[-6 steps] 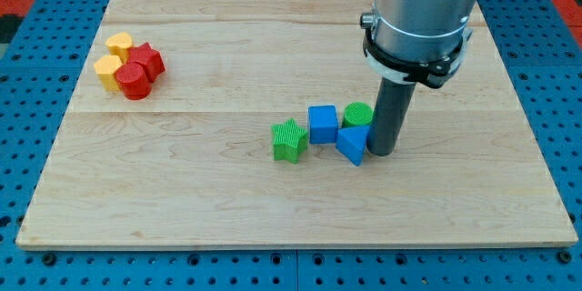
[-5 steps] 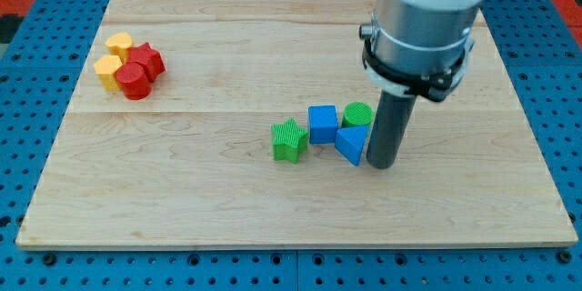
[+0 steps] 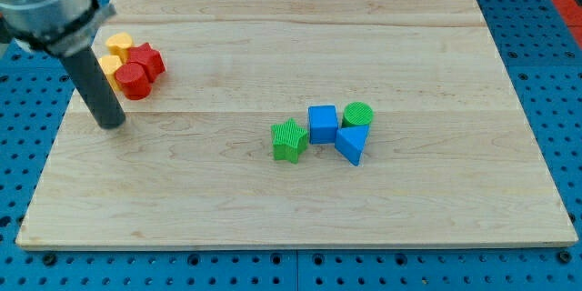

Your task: Separate the yellow hexagon and yellow heart

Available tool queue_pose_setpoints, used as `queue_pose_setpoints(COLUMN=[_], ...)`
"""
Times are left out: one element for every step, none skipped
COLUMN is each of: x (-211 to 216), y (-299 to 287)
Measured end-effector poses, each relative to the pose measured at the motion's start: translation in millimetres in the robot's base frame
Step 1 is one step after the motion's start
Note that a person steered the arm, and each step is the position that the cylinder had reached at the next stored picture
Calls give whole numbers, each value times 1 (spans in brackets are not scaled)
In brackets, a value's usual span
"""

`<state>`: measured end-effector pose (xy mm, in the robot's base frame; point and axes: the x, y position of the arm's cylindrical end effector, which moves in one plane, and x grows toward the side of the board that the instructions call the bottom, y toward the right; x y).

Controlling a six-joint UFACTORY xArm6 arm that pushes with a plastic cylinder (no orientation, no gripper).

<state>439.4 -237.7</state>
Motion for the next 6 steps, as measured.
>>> queue_pose_setpoints(x=[-43, -71, -100, -119, -120, -120], y=[-22, -22, -22, -18, -3, 34])
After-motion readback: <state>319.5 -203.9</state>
